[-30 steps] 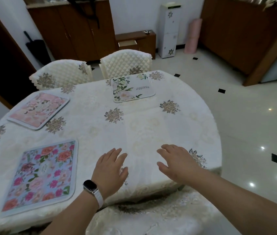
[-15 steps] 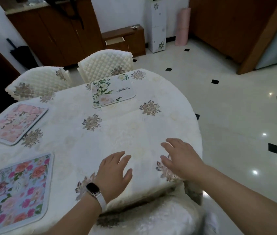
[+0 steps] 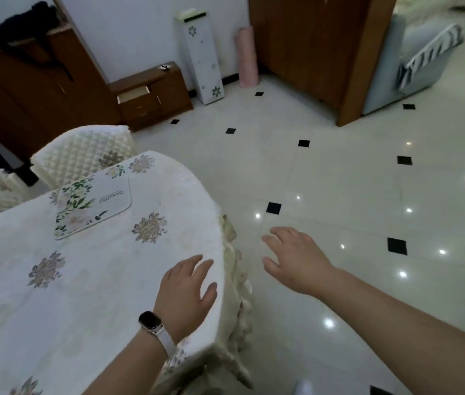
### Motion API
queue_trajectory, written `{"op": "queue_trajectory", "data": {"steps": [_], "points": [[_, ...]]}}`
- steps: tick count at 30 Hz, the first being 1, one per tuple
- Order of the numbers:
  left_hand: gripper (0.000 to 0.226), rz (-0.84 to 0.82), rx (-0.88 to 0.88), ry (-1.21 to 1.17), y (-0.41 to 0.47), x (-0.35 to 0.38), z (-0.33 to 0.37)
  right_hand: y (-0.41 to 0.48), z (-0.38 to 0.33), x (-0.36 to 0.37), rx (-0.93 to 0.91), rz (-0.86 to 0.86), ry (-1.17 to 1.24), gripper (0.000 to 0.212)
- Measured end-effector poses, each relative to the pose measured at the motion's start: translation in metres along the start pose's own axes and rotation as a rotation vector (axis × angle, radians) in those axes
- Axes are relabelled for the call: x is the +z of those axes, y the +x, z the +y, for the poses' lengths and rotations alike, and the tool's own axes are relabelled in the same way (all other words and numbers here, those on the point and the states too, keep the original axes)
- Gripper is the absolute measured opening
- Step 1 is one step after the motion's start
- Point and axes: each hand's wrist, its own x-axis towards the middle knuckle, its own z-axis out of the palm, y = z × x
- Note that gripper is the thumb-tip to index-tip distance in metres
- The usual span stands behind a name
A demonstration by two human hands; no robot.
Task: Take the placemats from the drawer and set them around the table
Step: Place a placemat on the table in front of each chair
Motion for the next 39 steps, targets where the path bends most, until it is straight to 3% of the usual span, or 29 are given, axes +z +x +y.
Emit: {"op": "queue_trajectory", "data": {"steps": [15,20,24,26,34,39], "points": [[0.052,0.038,0.143,-0.088,0.179,0.027,0.075,0.057,0.128,-0.065,0.112,0.029,-0.074,0.055],[0.051,0.064,0.114,-0.134,0.269,0.045,0.055,0.126,0.17,-0.074,0.143,0.002,-0.085,0.069],[0.052,0.054,0.061,-0.184,0.342,0.052,0.038,0.199,0.2,-0.088,0.133,-0.068,-0.132,0.071],[0.052,0.062,0.051,-0.197,0.379,0.05,0.032,0.24,0.211,-0.102,0.116,-0.076,-0.163,0.063],[0.048,0.156,0.196,-0.178,0.529,0.019,0.04,0.37,0.256,-0.17,0.095,0.023,-0.173,0.054],[0.047,0.15,0.227,-0.136,0.605,0.024,0.048,0.426,0.298,-0.188,0.097,0.043,-0.152,0.073]]}}
